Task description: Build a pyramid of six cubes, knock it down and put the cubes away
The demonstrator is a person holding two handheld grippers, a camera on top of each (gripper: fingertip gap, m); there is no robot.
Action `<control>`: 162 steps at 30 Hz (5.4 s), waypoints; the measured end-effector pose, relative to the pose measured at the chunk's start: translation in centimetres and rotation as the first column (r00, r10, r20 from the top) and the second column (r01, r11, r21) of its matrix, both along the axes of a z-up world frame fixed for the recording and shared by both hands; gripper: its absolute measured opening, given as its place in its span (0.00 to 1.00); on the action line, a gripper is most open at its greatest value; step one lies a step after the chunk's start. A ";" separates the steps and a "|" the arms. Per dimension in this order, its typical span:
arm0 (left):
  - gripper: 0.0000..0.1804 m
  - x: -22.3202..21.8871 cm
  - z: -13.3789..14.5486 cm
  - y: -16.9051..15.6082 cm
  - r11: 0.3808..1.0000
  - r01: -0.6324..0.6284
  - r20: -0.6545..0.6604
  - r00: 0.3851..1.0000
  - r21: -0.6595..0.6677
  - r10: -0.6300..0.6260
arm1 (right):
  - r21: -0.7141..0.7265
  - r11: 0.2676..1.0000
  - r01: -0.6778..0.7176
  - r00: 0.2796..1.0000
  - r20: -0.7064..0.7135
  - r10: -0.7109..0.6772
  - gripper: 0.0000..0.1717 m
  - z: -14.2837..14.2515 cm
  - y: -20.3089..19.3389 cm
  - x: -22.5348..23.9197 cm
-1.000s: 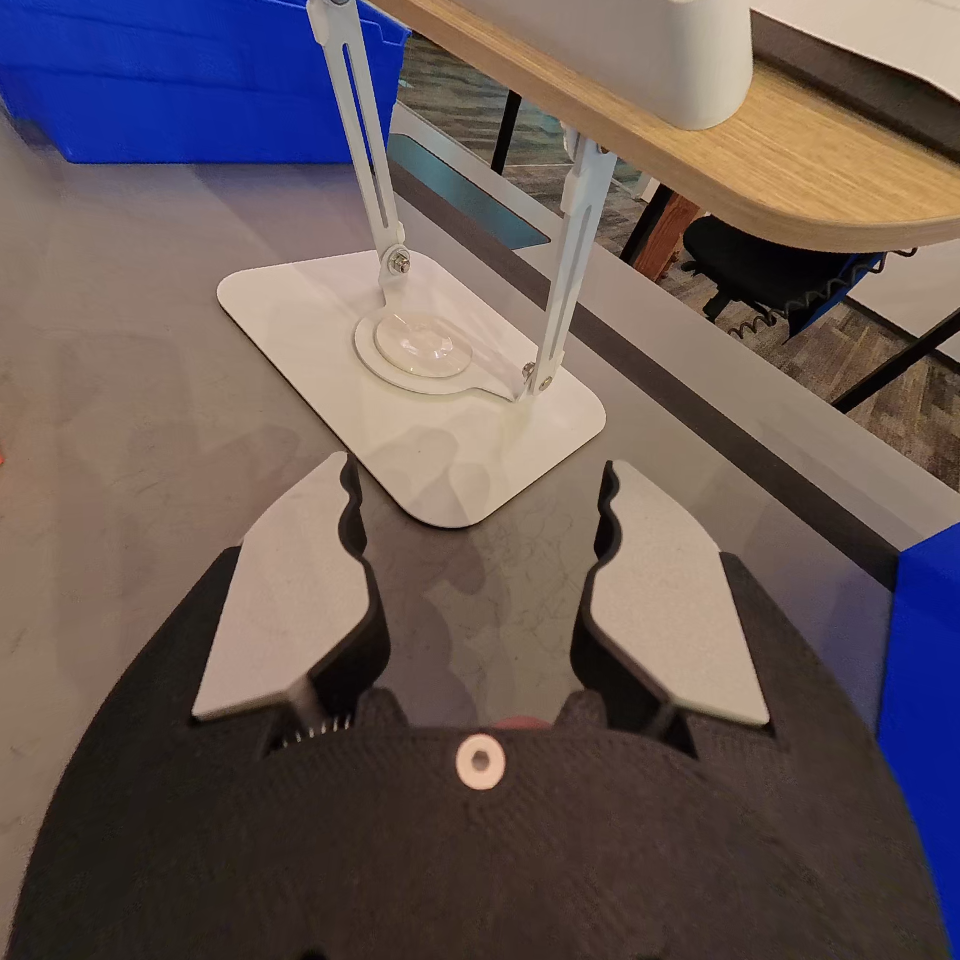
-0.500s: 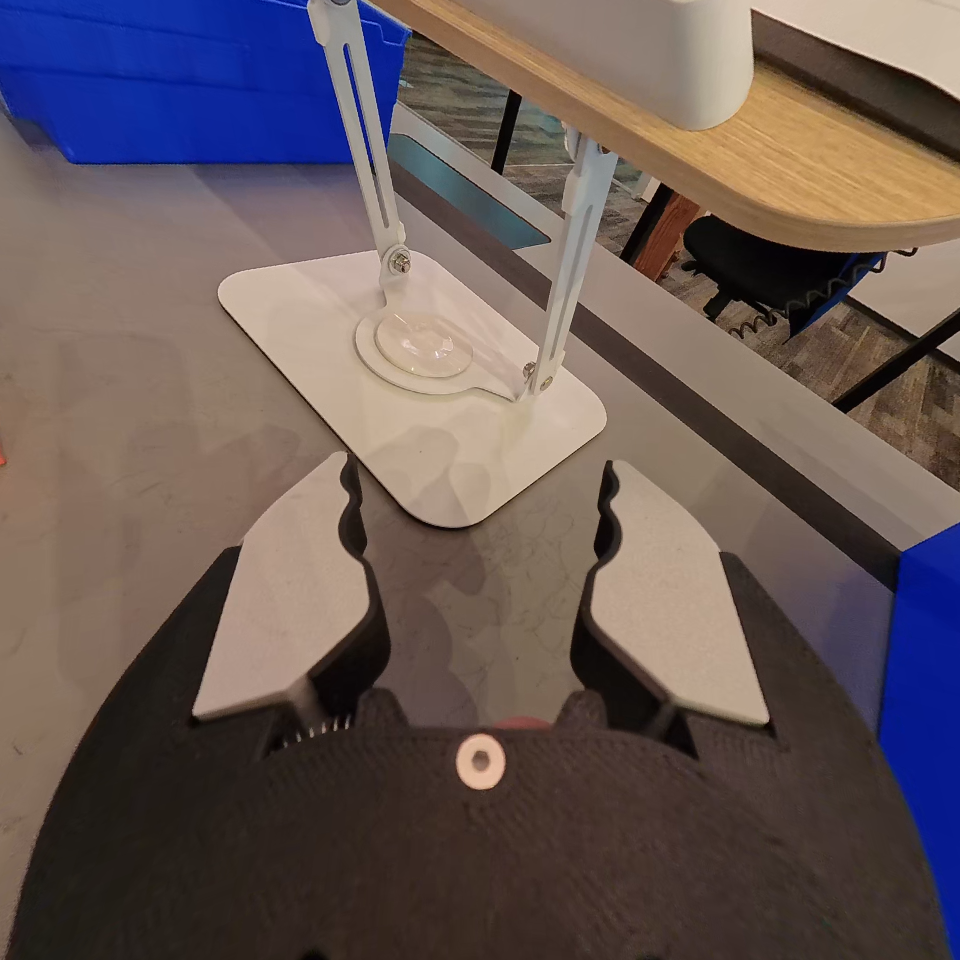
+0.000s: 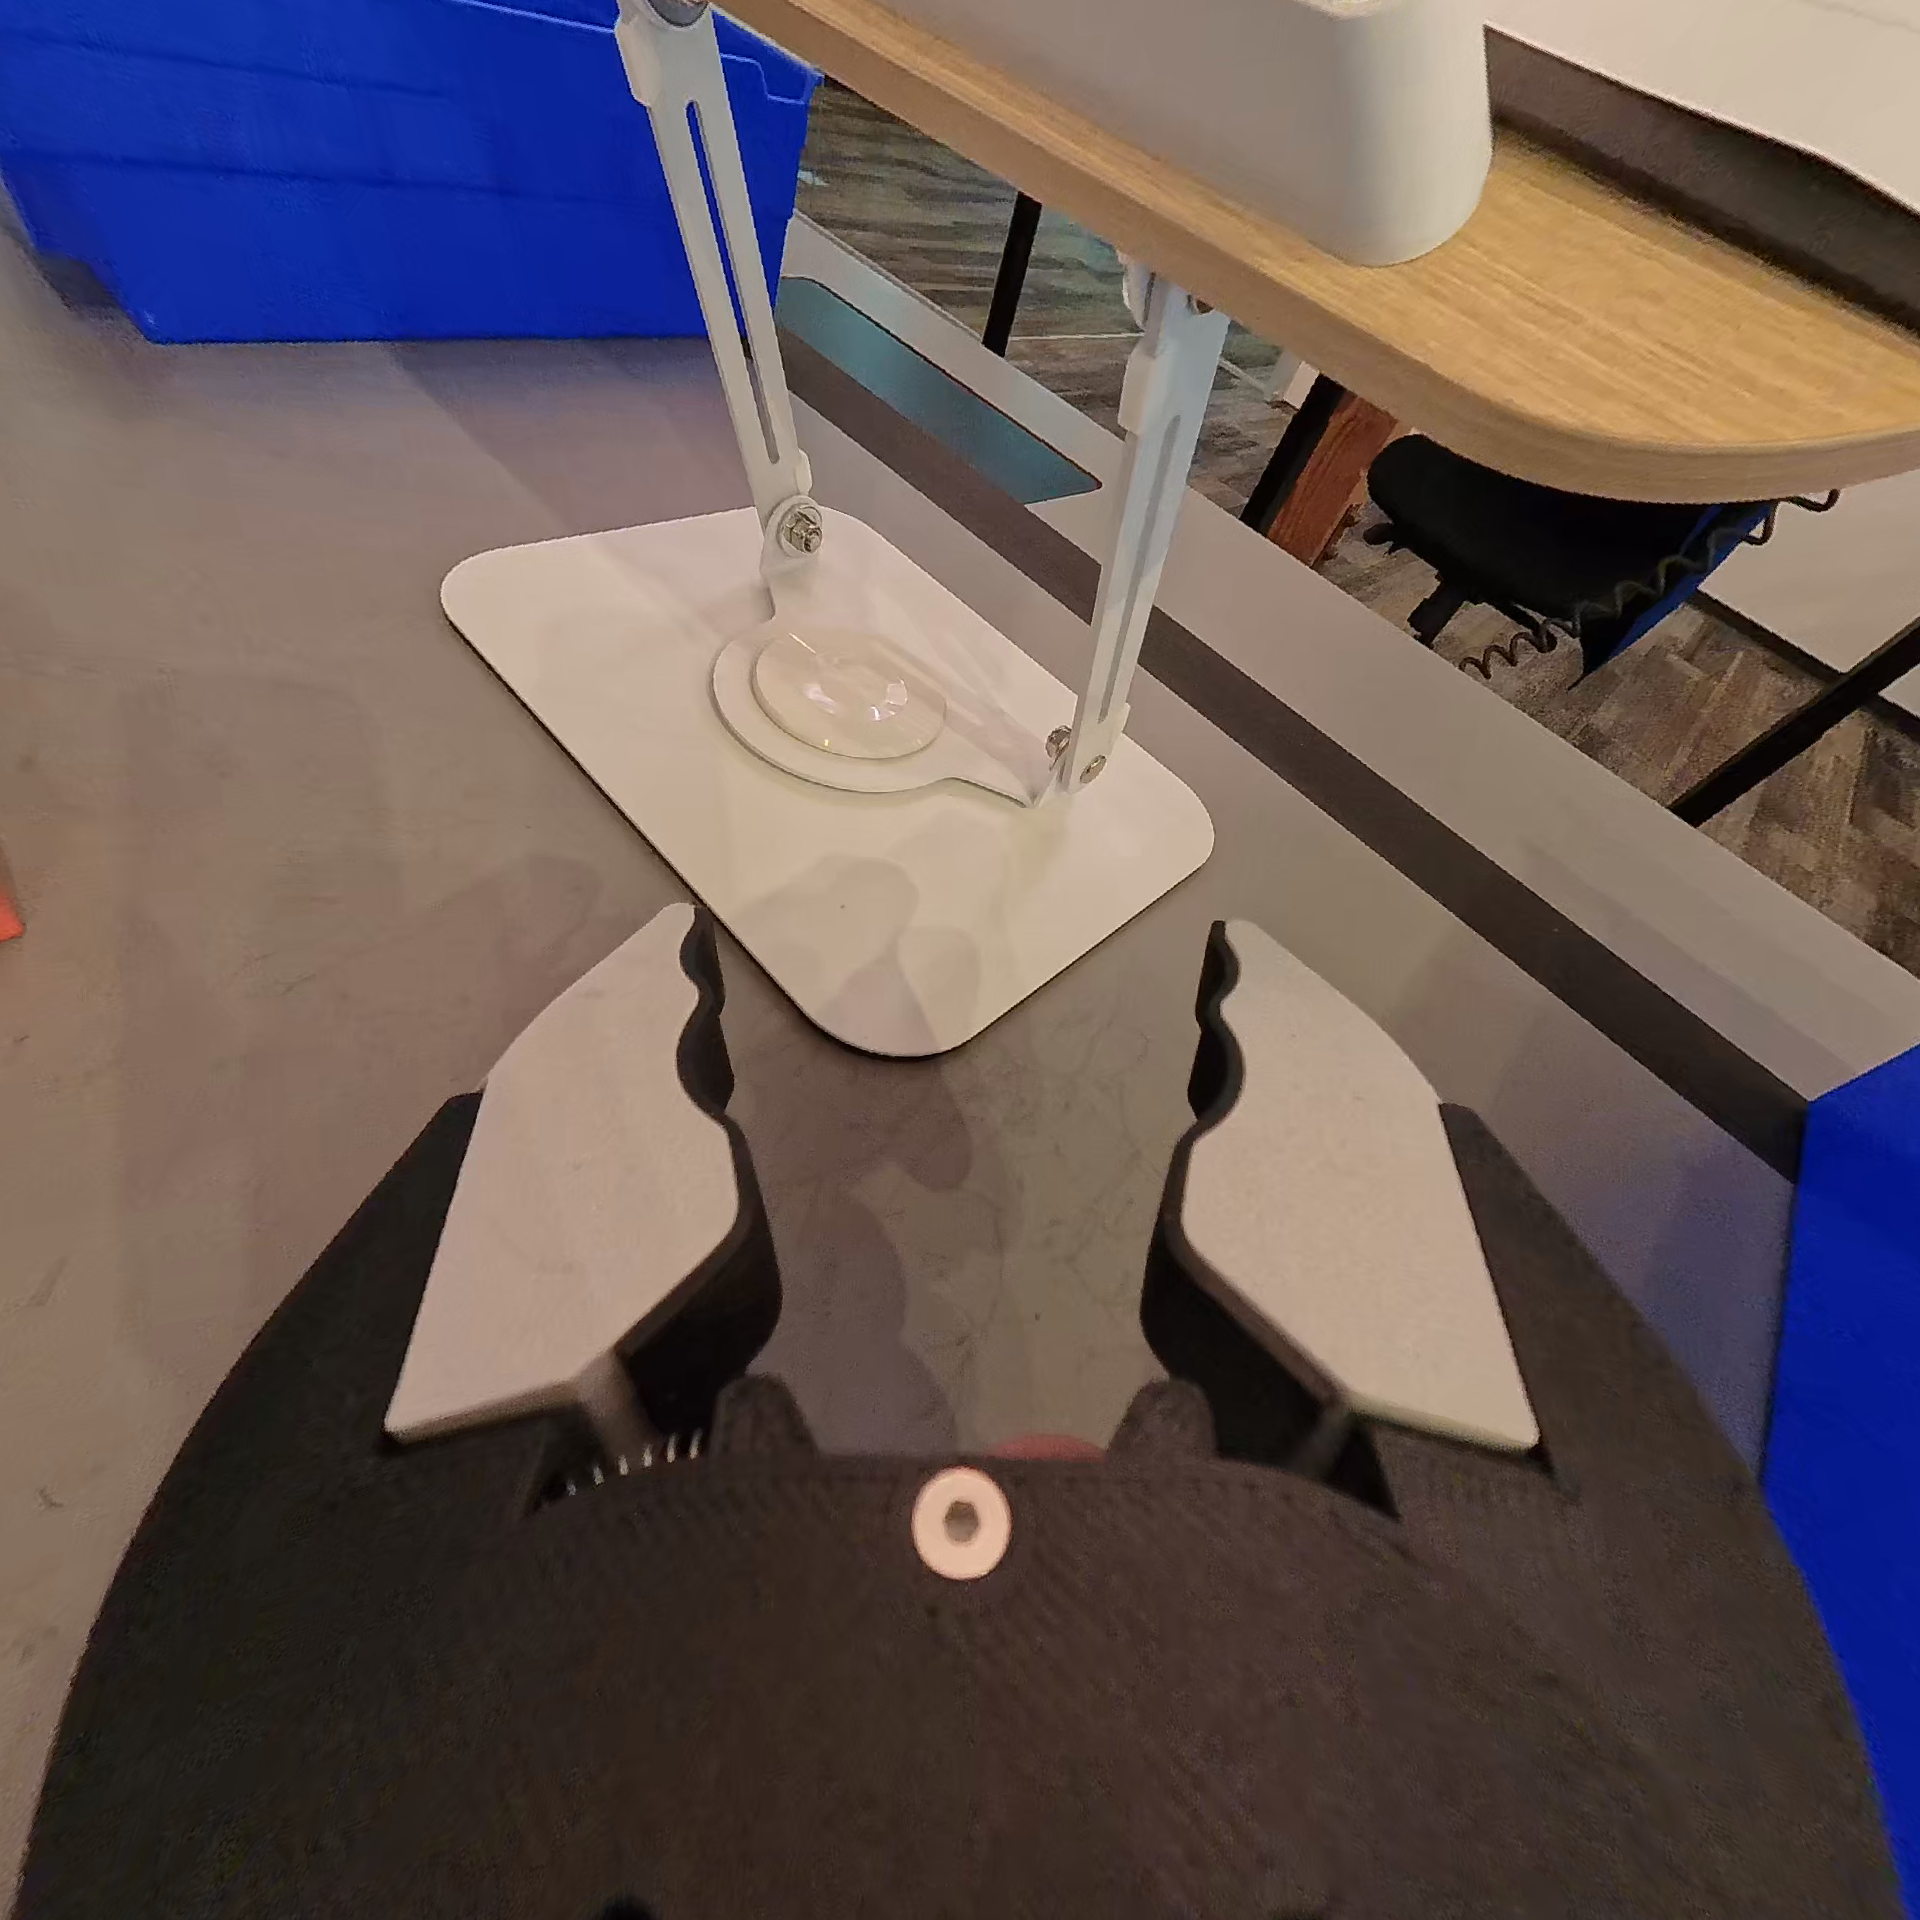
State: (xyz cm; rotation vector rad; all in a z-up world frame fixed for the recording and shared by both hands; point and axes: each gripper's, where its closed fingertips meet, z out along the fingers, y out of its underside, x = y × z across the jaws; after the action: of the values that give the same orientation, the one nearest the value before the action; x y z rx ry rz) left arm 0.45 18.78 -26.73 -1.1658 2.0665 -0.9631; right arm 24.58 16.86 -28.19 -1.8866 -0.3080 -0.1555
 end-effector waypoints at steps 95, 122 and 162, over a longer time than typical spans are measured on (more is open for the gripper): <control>0.24 1.3 0.8 -1.6 0.985 -0.012 0.214 0.976 -0.174 0.050 | -0.151 0.732 -0.665 0.745 -0.199 0.636 0.15 -0.1 -2.7 -19.0; 0.25 1.7 -3.0 -2.3 0.996 0.009 0.088 0.996 -0.084 -0.001 | -0.223 0.679 -0.700 0.714 -0.206 0.669 0.21 -2.0 -2.3 -20.1; 0.24 -8.1 1.5 22.6 0.853 -0.471 -0.212 0.831 0.226 0.515 | -0.139 0.786 -0.602 0.790 -0.246 0.562 0.26 -1.3 -2.2 -14.8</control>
State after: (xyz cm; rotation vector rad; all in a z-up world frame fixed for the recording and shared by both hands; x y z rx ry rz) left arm -7.61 41.40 -25.27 -1.7007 1.8381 -0.3918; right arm 9.77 14.62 -29.48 -1.9046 -0.7892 0.5021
